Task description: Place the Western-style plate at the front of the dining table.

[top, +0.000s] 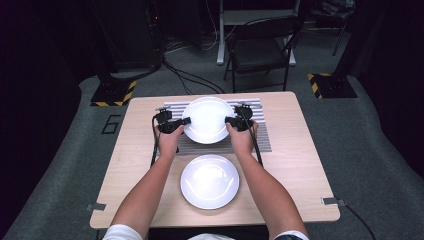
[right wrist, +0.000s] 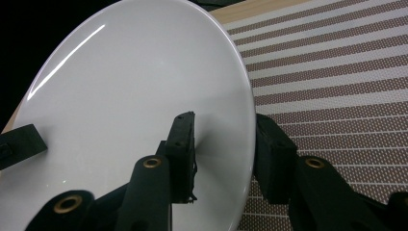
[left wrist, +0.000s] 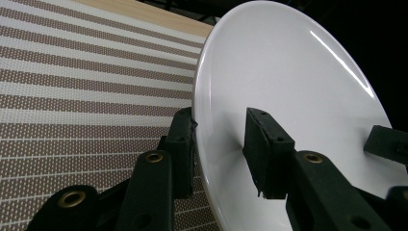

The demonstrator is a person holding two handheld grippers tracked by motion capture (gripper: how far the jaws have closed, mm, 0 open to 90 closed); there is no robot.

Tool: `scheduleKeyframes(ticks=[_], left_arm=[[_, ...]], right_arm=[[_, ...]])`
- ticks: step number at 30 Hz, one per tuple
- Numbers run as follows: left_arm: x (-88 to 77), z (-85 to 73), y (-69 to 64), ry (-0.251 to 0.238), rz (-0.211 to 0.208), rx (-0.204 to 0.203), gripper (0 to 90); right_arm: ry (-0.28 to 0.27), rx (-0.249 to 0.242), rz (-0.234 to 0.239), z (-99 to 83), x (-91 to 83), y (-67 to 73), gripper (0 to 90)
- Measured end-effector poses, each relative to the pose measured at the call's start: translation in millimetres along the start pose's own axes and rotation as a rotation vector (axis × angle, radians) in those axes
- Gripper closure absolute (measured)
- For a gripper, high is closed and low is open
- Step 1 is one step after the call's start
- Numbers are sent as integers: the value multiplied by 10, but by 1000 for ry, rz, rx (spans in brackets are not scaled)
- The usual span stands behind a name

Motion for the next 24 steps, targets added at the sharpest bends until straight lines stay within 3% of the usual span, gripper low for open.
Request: scheduleKeyframes(ticks=[4,5,6,24], left_arm=[[21,-16,15,0,8,-19,647],[19,-26,29,9,6,-6,648],[22,-32,28,9,11,-22,652],[136,-193,132,42,25,-36,674]], right_arm=[[4,-4,-5,-22,21,-2,633],[4,-2,-5,-29,29,-3,632],[8,-2,-6,-38,39,-7,633],[48,-2,-30,-191,201,-99,639]])
Point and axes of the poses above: each handheld gripper's, and its own axes: x roughly forward along the jaws, z roughly out of its top, y roughly to its left, the point moved 5 cm from there along x, roughly forward along the jaws, and after that the axes turned 11 degrees about x, right-handed, at the moved point
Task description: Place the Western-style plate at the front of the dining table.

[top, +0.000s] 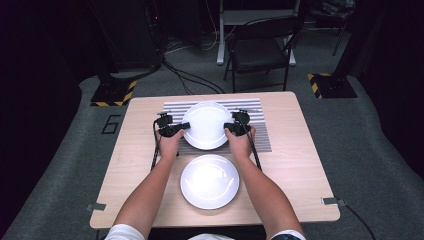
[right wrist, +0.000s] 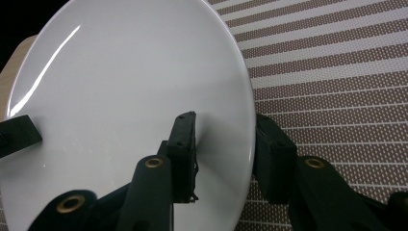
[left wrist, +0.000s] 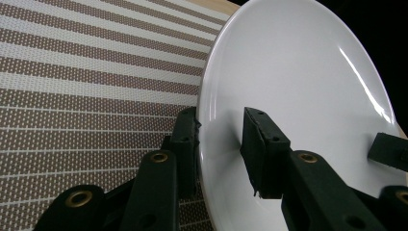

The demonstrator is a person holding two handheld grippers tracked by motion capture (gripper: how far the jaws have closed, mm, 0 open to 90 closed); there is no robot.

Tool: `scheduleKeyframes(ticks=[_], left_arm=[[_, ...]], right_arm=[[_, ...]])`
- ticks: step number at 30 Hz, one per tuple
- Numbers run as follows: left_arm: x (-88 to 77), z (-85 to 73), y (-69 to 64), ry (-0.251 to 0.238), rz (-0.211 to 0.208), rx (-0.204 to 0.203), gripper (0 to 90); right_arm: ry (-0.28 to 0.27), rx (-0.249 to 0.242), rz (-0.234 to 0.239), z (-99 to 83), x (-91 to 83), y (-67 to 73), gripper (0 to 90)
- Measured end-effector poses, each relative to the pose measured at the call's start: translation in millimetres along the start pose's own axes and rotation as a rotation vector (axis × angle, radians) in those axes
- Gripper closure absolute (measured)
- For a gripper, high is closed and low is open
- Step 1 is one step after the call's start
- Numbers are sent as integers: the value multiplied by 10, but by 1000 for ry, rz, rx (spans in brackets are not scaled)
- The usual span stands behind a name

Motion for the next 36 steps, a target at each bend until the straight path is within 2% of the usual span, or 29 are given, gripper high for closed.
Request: scheduleKeyframes(ticks=[2,3,5,6,8,11,15,18,19,22,26,36], left_arm=[[11,-8,-1,3,-1,-6,679],[16,-14,15,9,-4,15,682],[30,-22,10,9,-3,10,683],[39,-21,4,4,0,2,682],[52,-32,14,13,0,13,680],[77,-48,14,14,-2,0,675],[86,-62,29,29,-5,12,672],[109,-69,23,24,0,8,671],[112,-77,32,34,1,21,669],[130,-97,38,49,1,3,666],[155,-120,56,59,1,10,657],[210,-158,49,72,-3,-3,646]], right_arm=[[10,6,1,1,12,-18,651],[11,11,-4,3,18,-24,655],[12,-5,-9,3,28,-47,656],[12,-6,-13,2,32,-49,655],[15,-3,-17,-4,36,-54,654],[14,-7,-24,-12,52,-58,652],[21,-13,-24,-22,66,-65,646],[24,-2,-29,-27,88,-75,638],[29,7,-30,-31,95,-77,637],[35,3,-35,-43,120,-94,632],[44,10,-36,-61,142,-98,631],[57,15,-42,-87,194,-166,628]])
Point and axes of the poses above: each handheld gripper's, and its own axes: x roughly forward along the jaws, z roughly out of its top, y roughly to its left, the point moved 5 cm from there along x, roughly forward along the jaws, and after that the axes turned 11 degrees about x, right-handed, at the moved point
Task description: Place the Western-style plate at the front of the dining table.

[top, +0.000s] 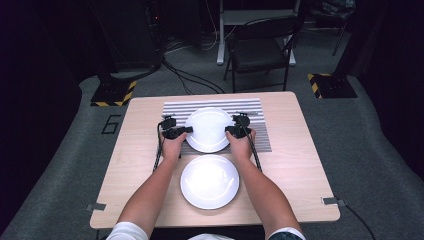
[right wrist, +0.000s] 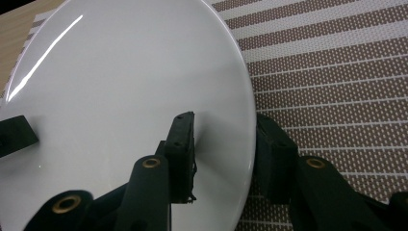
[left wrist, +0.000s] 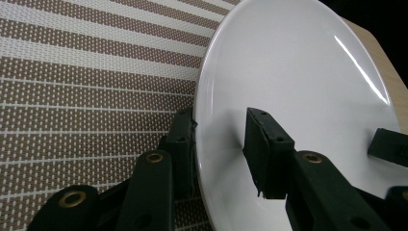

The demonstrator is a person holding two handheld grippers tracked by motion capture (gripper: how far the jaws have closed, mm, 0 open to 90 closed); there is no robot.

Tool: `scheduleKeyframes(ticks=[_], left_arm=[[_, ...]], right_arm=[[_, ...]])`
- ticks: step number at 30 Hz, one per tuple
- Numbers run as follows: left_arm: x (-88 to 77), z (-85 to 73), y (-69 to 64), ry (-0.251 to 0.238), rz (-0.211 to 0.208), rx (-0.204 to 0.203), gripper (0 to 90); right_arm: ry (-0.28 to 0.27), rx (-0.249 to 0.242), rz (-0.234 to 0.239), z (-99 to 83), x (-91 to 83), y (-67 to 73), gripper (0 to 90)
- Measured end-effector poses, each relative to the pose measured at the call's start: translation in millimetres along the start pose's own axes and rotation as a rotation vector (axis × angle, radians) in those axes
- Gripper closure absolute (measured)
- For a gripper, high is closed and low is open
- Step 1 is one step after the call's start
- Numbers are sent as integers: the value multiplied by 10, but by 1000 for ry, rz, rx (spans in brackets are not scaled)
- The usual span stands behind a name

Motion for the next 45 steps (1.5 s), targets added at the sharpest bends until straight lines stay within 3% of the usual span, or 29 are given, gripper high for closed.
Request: scheduleKeyframes(ticks=[3,16,28,32,40,45], left_arm=[[5,-6,1,7,-3,15,643],[30,-2,24,2,-19,-15,599],[69,-43,37,33,-21,-3,554],[62,-45,46,35,-25,2,546],[43,-51,53,42,-10,26,546],[31,-59,38,42,19,40,532]], right_arm=[[4,13,-3,-6,11,-12,626],[18,24,-4,-35,80,-21,609],[24,27,-11,-57,110,-30,603],[26,-5,-20,-71,105,-22,596],[24,-8,-38,-72,94,-22,596],[-15,-33,-52,-31,45,-31,595]])
Point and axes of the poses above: each handheld gripper's, and its own axes: x roughly forward along the jaws, z roughly out of its top, y roughly to its left, the point moved 5 cm from there along x, roughly forward along the jaws, and after that the axes turned 11 degrees about x, right-handed, at the moved point
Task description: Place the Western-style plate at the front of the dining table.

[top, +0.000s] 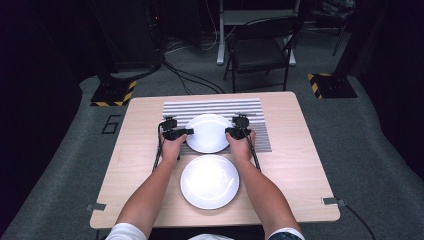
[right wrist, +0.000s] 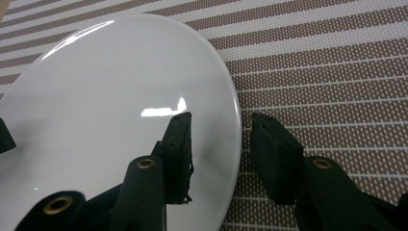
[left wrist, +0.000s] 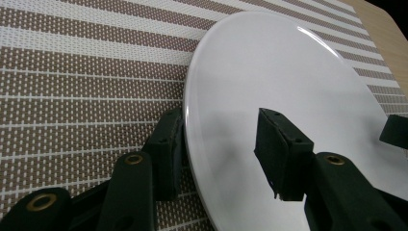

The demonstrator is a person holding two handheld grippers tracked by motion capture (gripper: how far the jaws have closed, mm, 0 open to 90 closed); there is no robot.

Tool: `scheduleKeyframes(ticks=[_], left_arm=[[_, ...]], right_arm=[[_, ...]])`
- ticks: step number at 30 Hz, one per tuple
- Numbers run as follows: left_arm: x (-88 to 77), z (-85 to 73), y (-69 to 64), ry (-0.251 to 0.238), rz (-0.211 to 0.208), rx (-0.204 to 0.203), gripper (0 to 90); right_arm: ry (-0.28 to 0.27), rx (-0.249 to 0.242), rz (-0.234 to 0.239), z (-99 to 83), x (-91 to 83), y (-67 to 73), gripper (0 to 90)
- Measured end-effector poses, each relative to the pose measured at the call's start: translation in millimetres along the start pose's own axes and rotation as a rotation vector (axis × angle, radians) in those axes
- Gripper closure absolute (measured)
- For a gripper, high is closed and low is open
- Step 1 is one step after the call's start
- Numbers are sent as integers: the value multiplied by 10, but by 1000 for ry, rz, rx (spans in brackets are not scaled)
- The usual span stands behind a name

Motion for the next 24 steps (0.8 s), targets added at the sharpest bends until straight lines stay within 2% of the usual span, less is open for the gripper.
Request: scheduleKeyframes(ticks=[3,8,13,17,18,20,24], left_arm=[[-18,-8,0,6,16,10,531],[-54,-41,7,11,12,14,532],[-103,-95,-18,14,13,1,545],[-149,-149,-26,8,-4,-12,550],[-160,-161,-36,9,-9,-26,552],[-184,-185,-55,13,-12,-24,552],[-217,-231,-85,22,-8,-20,561]], right_arm=[[7,3,-10,-16,1,-29,595],[41,2,-6,-71,-10,-38,595],[45,0,9,-144,-46,-13,597],[60,7,21,-195,-91,-11,600],[64,8,24,-205,-103,-8,600],[68,13,27,-229,-129,-8,601],[82,61,61,-288,-168,-35,617]])
Point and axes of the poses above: each handheld gripper's, and its own axes: x roughly forward along the jaws, z roughly out of its top, y roughly to its left, the point moved 5 cm from there along x, roughly forward along the jaws, and after that the axes turned 11 degrees about x, right-handed, at the moved point
